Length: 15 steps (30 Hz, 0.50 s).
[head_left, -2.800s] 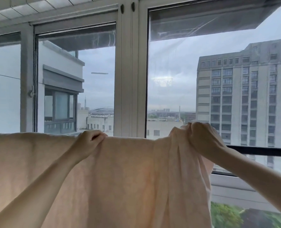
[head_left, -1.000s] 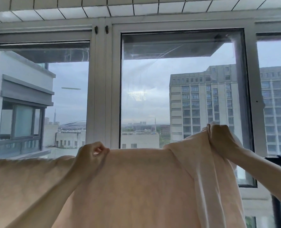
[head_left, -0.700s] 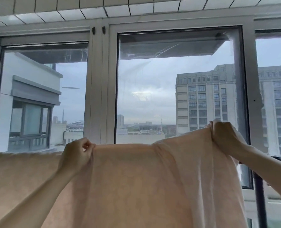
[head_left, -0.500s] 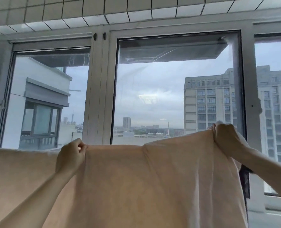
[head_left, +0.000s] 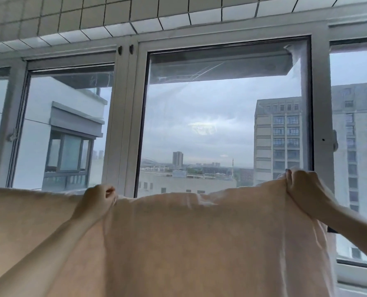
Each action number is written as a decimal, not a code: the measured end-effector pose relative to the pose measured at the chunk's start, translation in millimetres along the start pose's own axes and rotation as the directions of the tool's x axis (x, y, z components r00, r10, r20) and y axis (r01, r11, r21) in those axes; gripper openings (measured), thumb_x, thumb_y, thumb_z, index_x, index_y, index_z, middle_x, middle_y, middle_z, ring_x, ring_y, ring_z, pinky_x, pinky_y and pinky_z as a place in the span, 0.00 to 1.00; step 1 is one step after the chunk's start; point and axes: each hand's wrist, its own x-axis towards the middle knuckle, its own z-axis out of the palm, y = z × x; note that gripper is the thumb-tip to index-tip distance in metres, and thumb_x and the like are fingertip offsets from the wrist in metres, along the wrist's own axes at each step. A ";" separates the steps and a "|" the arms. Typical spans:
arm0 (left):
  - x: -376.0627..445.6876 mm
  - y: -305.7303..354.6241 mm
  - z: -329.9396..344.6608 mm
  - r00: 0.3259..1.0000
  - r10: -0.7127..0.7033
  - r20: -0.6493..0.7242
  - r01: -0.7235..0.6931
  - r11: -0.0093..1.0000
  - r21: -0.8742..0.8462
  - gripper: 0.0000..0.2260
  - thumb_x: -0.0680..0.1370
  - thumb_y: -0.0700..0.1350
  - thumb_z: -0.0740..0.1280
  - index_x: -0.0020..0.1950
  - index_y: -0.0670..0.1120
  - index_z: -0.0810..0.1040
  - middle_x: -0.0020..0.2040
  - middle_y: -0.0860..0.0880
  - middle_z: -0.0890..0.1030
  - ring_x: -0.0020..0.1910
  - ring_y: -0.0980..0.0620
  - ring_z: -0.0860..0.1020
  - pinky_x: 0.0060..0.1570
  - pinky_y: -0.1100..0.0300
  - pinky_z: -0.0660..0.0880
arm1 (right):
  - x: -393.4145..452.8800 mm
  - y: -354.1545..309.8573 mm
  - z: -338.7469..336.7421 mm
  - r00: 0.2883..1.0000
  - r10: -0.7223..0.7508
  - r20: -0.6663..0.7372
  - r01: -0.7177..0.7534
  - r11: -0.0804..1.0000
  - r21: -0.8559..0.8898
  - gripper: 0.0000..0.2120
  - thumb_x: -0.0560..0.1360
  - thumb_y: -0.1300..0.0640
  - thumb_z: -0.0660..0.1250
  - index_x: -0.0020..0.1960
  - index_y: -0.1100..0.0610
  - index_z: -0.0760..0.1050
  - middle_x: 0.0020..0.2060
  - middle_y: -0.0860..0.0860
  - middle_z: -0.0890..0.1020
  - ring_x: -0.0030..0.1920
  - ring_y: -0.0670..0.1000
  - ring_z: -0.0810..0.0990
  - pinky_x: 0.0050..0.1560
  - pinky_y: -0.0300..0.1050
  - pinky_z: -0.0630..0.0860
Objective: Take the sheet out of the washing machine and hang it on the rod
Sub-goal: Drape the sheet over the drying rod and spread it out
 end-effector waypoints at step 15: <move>-15.7 62.4 24.6 0.966 0.231 0.119 -0.217 0.969 -0.120 0.07 0.76 0.50 0.69 0.37 0.58 0.77 0.37 0.63 0.80 0.43 0.65 0.79 0.50 0.49 0.78 | 1.2 -3.4 -6.1 0.995 -0.095 -0.004 0.095 0.995 0.028 0.18 0.81 0.58 0.53 0.35 0.60 0.69 0.26 0.54 0.75 0.27 0.55 0.76 0.28 0.44 0.73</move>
